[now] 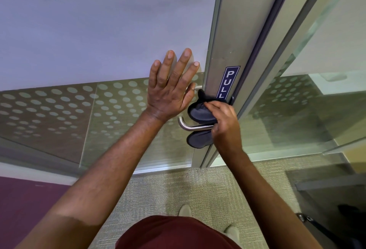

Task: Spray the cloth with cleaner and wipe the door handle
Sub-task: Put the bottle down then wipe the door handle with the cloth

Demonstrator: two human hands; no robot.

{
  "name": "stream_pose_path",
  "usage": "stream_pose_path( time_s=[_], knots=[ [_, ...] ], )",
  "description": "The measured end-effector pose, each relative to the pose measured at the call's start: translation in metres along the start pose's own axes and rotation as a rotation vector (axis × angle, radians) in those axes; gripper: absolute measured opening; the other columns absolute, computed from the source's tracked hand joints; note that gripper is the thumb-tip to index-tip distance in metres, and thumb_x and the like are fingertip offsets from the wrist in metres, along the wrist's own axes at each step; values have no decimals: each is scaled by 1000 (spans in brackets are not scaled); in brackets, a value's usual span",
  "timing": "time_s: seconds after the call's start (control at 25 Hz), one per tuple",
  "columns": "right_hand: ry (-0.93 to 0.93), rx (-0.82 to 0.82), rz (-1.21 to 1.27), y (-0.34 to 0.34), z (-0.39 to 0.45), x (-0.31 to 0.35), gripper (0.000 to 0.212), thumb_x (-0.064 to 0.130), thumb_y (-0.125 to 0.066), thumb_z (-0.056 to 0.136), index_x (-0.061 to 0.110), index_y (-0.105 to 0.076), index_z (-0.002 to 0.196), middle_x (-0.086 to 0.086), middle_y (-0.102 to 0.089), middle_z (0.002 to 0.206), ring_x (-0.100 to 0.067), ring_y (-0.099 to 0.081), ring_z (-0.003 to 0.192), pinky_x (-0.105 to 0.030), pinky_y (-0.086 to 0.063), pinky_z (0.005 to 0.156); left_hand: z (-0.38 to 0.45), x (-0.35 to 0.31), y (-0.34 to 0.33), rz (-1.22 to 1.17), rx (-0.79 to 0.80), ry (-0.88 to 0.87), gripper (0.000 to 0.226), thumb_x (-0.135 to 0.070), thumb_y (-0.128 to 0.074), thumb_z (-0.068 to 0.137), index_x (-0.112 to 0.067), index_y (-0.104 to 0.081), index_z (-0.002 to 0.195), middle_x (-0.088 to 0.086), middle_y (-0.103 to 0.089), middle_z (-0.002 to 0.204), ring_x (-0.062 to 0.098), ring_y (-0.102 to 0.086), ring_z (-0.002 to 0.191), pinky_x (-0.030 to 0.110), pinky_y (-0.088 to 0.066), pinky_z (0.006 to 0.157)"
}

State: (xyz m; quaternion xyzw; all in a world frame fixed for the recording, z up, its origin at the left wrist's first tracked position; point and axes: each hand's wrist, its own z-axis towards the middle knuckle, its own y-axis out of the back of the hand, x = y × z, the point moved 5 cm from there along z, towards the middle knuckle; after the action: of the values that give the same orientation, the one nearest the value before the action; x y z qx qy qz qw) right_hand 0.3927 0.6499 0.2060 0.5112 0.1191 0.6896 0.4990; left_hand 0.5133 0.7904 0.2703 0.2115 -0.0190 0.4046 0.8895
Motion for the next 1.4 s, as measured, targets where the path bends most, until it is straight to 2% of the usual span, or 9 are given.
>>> stream_pose_path(
  time_s=[0.16, 0.32, 0.52, 0.8, 0.96, 1.04, 1.08, 1.2, 1.4],
  knots=[
    [231, 140, -208, -5, 6, 11, 36, 6, -50, 94, -1, -72, 122, -14, -68, 121, -32, -59, 113, -42, -45, 104, -1, 0, -3, 13, -18, -11, 61, -39, -53, 101, -21, -39, 158, 4, -26, 167, 26, 0, 164, 46, -3, 133],
    [218, 526, -573, -35, 16, 20, 26, 19, -44, 104, 16, -66, 117, -5, -63, 115, -25, -54, 115, -37, -38, 105, -1, 1, -3, 17, -7, -8, 63, -38, -56, 101, -21, -38, 159, 4, -25, 167, 25, 1, 164, 46, -2, 132],
    [219, 504, -458, -27, 19, 12, 34, 16, -56, 98, 16, -68, 129, -3, -65, 129, -26, -53, 122, -36, -38, 106, 0, 1, -1, 19, 12, -6, 60, -37, -55, 101, -21, -40, 157, 6, -28, 165, 24, 4, 163, 45, -1, 132],
    [-199, -91, 133, -2, -15, -17, 80, -24, -44, 67, 9, -68, 136, -6, -65, 132, -24, -54, 122, -21, -38, 109, -1, 0, 0, 13, 14, 1, 60, -36, -58, 100, -21, -42, 156, 7, -34, 163, 24, 4, 163, 46, -4, 131],
    [-569, -194, 348, -15, -33, -34, 69, -26, -36, 79, -1, -62, 137, -13, -60, 133, -24, -56, 127, -31, -44, 116, -1, 1, -1, 10, 3, 10, 61, -37, -60, 99, -22, -42, 156, 6, -32, 164, 25, 2, 164, 46, -4, 132],
    [-780, -175, 558, -23, -50, -39, 57, -25, -35, 82, -6, -64, 127, -14, -69, 113, -29, -66, 111, -38, -57, 93, -1, 1, -1, 7, 2, 7, 62, -37, -60, 99, -22, -41, 157, 6, -28, 166, 25, 2, 164, 46, -3, 132],
    [-826, -188, 640, -21, -60, -40, 56, -25, -33, 81, -6, -64, 125, -5, -72, 100, -19, -70, 98, -29, -59, 79, -2, 0, -2, 14, 1, 1, 63, -38, -59, 100, -22, -40, 157, 5, -26, 166, 25, 2, 164, 46, -3, 132],
    [-745, -295, 662, 8, -69, -26, 68, -24, -34, 80, 5, -62, 134, 15, -74, 101, 1, -69, 94, -18, -57, 80, -2, 1, -4, 25, -4, -7, 62, -39, -56, 101, -22, -38, 158, 5, -25, 167, 25, 2, 164, 46, -2, 132],
    [-175, -385, 359, 40, -10, 22, 73, -16, -41, 81, 14, -52, 147, -8, -48, 142, -20, -53, 127, -27, -51, 103, -2, 1, -3, 14, 4, 8, 61, -40, -55, 102, -22, -40, 158, 6, -26, 166, 25, 3, 163, 46, -2, 132]
  ],
)
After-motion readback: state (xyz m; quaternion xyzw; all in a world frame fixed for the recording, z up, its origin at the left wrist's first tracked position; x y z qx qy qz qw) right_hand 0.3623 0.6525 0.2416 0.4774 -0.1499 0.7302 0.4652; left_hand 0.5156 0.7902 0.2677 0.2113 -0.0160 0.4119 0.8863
